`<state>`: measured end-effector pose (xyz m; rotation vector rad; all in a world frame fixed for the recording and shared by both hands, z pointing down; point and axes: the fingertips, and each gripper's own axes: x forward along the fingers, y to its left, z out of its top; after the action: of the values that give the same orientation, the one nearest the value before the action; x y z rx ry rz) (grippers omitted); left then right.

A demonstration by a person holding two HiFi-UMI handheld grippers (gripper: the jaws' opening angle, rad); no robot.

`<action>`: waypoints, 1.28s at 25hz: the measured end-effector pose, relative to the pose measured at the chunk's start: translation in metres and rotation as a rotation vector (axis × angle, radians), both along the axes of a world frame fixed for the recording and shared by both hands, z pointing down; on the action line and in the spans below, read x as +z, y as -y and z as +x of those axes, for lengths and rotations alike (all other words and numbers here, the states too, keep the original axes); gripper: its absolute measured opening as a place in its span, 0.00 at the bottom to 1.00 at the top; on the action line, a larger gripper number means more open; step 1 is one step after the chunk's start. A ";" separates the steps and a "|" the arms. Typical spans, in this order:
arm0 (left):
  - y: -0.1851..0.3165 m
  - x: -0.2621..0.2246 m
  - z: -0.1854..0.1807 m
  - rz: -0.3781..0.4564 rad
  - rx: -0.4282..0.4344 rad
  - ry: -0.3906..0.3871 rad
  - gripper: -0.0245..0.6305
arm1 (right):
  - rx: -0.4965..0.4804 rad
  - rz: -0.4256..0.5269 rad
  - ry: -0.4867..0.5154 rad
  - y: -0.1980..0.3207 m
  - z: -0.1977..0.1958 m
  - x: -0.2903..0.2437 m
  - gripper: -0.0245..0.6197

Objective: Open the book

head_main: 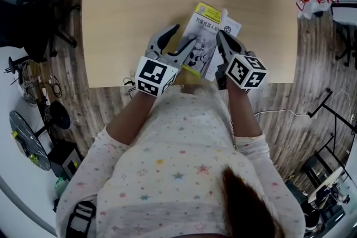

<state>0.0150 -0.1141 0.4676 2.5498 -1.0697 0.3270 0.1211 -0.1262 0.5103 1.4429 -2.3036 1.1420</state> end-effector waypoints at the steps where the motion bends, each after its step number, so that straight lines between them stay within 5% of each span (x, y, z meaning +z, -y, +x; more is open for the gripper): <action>1: -0.003 0.002 0.005 -0.011 0.014 -0.007 0.40 | -0.004 0.001 -0.002 0.001 -0.001 0.000 0.05; 17: -0.047 0.021 0.057 -0.203 0.237 -0.115 0.40 | -0.071 0.025 0.026 0.011 -0.021 -0.009 0.04; 26: -0.062 0.043 0.072 -0.286 0.332 -0.052 0.40 | -0.083 -0.021 0.027 0.009 -0.023 0.014 0.04; 32: -0.062 0.056 0.066 -0.322 0.318 -0.025 0.37 | -0.091 0.004 0.061 0.014 -0.035 0.002 0.04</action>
<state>0.0806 -0.0523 0.5232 2.4136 -0.5457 0.5033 0.0862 -0.1402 0.5120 1.3079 -2.3874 1.1719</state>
